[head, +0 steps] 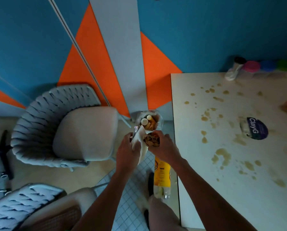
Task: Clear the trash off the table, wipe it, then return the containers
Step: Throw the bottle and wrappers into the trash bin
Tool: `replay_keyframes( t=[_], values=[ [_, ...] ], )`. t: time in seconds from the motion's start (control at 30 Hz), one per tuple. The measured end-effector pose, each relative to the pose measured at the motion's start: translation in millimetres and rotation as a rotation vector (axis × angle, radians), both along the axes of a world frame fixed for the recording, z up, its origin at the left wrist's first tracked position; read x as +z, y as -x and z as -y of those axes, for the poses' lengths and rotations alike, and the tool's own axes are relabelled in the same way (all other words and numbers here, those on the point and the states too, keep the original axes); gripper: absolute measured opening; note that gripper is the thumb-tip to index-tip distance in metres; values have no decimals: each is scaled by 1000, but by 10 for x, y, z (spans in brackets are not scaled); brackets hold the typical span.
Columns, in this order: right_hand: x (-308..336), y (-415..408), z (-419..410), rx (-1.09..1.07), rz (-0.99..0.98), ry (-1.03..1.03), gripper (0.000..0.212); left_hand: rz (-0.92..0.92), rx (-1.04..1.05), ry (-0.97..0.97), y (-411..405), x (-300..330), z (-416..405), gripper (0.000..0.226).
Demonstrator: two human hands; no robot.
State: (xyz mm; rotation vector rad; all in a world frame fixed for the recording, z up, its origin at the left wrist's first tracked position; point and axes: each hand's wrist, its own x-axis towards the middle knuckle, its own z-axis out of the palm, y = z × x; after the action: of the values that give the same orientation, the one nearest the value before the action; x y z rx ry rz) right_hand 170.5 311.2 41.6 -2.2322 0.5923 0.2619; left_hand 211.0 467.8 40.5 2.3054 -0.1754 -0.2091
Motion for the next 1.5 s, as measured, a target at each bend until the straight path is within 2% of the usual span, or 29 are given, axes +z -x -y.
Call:
replay_keyframes(
  t=[0.27, 0.63, 0.83, 1.03, 1.17, 1.27, 1.4, 1.47, 1.5],
  values=[
    [-473, -1105, 63, -43, -61, -14, 76, -60, -86, -95, -1151, -368, 112, 45],
    [-1101, -2256, 454, -202, -147, -75, 75, -194, -167, -142, -2466, -1011, 619, 47],
    [-1982, -2720, 717, -324, -214, -82, 70, -233, -145, -275, -3062, -2017, 933, 44],
    [-3346, -3303, 977, -403, -249, -86, 75, -315, -168, -218, -3652, -3401, 1225, 53],
    [-4167, -3704, 1166, -463, -239, -98, 69, -350, -130, -145, -3899, -4202, 1389, 55],
    [-4778, -3984, 1286, -426, -233, -35, 64, -301, -133, -62, -3992, -4794, 1459, 62],
    [-5565, -4295, 1406, -332, -330, -18, 93, -150, -268, -38, -4096, -5458, 1548, 59],
    [-5811, -4346, 1436, -331, -350, 5, 93, -32, -286, -50, -4142, -5696, 1605, 52],
    [-5950, -4354, 1441, -335, -350, 18, 89, -38, -247, 1, -4156, -5822, 1652, 47]
  ],
)
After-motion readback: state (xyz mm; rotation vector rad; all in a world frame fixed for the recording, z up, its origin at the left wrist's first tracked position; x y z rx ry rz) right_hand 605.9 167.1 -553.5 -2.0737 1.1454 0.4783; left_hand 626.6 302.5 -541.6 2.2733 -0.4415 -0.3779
